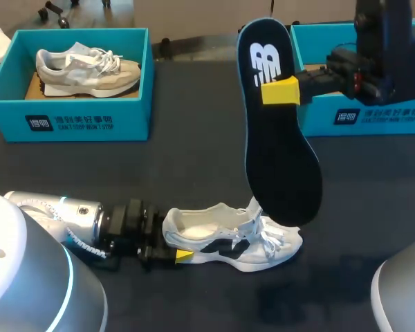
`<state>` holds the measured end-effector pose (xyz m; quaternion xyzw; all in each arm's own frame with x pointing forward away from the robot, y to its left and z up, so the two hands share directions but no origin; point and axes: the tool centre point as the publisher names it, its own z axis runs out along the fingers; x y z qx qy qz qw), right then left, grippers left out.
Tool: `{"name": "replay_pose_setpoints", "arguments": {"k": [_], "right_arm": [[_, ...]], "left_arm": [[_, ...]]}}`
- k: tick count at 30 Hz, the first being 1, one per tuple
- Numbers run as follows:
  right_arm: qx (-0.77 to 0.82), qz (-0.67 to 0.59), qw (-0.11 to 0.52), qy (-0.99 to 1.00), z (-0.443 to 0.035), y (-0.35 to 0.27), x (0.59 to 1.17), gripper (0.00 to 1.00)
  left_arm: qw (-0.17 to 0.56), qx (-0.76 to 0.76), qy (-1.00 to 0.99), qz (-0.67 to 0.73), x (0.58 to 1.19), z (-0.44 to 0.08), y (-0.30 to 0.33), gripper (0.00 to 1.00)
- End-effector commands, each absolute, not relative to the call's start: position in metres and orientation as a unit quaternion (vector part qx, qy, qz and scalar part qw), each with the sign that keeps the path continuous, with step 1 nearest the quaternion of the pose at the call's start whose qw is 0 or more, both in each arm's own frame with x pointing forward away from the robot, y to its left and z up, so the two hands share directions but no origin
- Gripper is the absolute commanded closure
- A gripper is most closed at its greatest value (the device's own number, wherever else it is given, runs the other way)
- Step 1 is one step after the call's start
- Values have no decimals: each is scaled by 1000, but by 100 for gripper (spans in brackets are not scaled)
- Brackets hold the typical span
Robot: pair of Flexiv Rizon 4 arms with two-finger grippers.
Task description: Take the shoe out of the shoebox, open the shoe tongue, remove and reinsert the insole, then place the shoe into the shoebox
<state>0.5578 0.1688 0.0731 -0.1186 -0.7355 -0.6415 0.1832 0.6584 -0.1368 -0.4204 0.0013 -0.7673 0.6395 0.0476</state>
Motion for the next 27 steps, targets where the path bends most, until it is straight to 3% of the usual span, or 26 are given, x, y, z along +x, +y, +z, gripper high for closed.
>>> {"name": "replay_pose_setpoints", "arguments": {"k": [1,10,11,13,14,27], "right_arm": [[-118,-641,185,-736,72,172,560,100],[-118,-641,185,-736,72,172,560,100],[-118,-641,185,-736,72,172,560,100],[-118,-641,185,-736,72,172,560,100],[-118,-641,185,-736,72,172,560,100],[-118,-641,185,-736,72,172,560,100]], "left_arm": [[47,2,-768,639,660,-424,-136,100],[49,0,-768,639,660,-423,-136,100],[50,-2,-768,638,661,-423,-135,96],[49,-4,-770,636,661,-422,-135,51],[50,-5,-771,635,662,-422,-134,0],[27,-25,-795,605,669,-416,-128,0]]}}
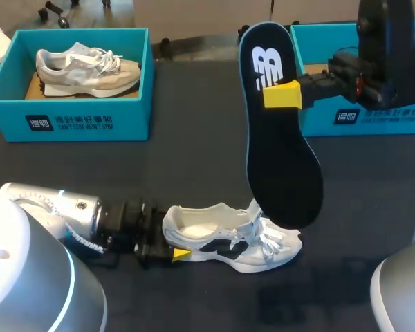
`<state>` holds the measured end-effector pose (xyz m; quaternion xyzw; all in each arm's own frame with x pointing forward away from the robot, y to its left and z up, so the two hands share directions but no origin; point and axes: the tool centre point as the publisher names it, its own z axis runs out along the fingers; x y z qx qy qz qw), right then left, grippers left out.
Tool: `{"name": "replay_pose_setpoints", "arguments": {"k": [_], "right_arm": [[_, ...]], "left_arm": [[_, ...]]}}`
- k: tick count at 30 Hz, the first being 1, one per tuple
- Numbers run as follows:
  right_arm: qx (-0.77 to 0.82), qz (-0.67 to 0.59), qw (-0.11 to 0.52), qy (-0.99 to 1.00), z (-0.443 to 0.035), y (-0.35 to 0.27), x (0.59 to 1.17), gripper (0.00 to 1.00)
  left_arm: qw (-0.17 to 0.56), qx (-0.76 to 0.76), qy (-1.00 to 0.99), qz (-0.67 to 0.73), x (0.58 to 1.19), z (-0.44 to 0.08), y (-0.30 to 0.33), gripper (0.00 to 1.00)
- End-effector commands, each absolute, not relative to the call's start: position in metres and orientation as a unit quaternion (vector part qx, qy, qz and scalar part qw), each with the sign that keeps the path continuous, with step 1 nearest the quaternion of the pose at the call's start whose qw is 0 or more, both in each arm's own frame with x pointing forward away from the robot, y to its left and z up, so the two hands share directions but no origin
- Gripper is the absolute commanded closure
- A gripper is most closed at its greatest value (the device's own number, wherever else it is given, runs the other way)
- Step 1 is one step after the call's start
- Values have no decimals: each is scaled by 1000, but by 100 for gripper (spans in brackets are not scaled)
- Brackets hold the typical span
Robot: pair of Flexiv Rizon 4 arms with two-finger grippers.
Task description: Take the shoe out of the shoebox, open the shoe tongue, remove and reinsert the insole, then place the shoe into the shoebox
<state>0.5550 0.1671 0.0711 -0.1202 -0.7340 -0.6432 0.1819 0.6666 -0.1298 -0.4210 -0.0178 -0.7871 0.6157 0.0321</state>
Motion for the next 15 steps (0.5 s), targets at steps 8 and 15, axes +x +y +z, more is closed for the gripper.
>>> {"name": "replay_pose_setpoints", "arguments": {"k": [8,15], "right_arm": [[-118,-641,185,-736,72,172,560,100],[-118,-641,185,-736,72,172,560,100]], "left_arm": [[23,-42,-816,576,673,-416,-123,0],[23,-69,-838,541,674,-411,-116,0]]}}
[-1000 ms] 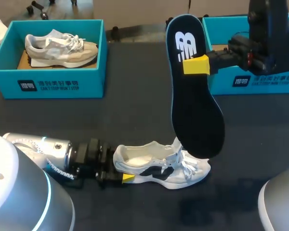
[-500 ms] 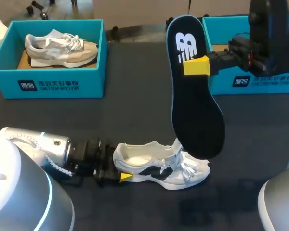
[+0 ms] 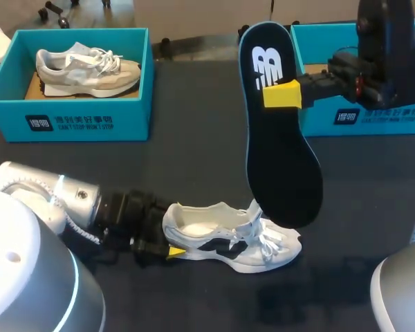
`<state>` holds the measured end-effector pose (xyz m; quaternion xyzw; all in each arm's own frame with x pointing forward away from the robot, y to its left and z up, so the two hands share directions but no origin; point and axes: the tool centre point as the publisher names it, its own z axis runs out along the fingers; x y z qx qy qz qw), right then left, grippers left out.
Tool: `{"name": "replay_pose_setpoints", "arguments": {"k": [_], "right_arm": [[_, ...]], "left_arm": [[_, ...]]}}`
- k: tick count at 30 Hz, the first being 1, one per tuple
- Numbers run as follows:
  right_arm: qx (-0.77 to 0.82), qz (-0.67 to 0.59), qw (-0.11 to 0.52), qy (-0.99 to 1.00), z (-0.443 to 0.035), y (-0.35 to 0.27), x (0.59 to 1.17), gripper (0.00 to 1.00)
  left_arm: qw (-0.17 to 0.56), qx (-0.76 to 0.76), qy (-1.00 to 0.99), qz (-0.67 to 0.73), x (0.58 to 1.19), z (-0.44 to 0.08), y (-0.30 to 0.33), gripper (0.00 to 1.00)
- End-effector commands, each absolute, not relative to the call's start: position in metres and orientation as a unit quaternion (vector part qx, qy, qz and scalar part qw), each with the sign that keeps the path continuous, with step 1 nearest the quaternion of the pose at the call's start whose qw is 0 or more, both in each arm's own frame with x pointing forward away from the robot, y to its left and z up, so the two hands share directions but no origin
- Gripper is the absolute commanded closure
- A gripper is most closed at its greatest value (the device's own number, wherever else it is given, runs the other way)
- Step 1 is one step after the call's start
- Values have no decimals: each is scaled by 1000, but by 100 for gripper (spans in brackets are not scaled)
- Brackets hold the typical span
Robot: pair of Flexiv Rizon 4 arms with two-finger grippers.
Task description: Take the shoe out of the shoebox, open the shoe tongue, remove and reinsert the insole, then place the shoe into the shoebox
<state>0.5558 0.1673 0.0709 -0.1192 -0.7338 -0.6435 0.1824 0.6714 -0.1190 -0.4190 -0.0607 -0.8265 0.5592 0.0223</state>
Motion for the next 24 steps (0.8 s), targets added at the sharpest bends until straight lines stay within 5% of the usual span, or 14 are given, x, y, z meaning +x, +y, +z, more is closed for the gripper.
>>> {"name": "replay_pose_setpoints", "arguments": {"k": [1,24], "right_arm": [[-118,-641,185,-736,72,172,560,100],[-118,-641,185,-736,72,172,560,100]], "left_arm": [[18,-73,-842,534,675,-410,-114,0],[13,-103,-905,412,684,-393,-91,0]]}}
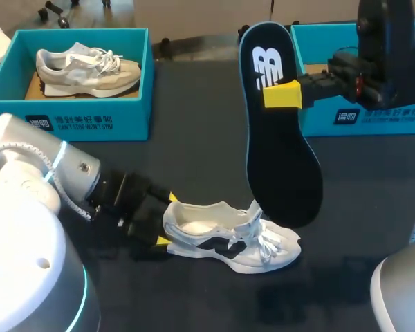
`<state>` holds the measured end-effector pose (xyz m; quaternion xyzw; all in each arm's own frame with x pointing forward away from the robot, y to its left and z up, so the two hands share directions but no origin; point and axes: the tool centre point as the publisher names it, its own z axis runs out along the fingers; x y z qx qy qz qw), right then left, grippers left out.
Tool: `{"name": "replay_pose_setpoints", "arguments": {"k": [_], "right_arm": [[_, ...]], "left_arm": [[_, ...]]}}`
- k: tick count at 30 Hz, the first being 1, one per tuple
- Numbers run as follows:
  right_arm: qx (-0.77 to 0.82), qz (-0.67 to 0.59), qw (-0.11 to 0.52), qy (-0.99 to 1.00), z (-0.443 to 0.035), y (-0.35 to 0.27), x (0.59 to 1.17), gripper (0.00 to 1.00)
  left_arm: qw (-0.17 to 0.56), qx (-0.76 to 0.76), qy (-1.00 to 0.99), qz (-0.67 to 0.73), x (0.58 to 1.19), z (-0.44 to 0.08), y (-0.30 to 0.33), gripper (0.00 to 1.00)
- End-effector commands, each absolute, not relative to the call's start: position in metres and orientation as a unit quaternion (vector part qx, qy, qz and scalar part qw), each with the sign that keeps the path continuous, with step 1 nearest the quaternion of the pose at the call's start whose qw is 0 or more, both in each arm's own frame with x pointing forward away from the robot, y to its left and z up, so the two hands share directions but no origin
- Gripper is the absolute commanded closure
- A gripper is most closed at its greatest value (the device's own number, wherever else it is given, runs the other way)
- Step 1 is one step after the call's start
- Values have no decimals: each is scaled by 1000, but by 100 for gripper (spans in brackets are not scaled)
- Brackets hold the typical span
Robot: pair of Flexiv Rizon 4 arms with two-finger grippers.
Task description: Take the shoe out of the shoebox, open the shoe tongue, remove and reinsert the insole, then place the shoe into the shoebox
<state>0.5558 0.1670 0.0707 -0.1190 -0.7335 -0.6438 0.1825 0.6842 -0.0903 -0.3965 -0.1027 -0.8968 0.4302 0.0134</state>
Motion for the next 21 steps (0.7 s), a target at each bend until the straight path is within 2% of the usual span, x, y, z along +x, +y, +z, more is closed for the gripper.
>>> {"name": "replay_pose_setpoints", "arguments": {"k": [1,9,12,21], "right_arm": [[-118,-641,185,-736,72,172,560,100],[-118,-641,185,-736,72,172,560,100],[-118,-641,185,-736,72,172,560,100],[-118,-641,185,-736,72,172,560,100]], "left_arm": [[13,-103,-905,412,684,-393,-91,0],[13,-103,-905,412,684,-393,-91,0],[11,-91,-925,368,693,-391,-95,0],[-71,-157,-951,257,694,-385,-92,0]]}}
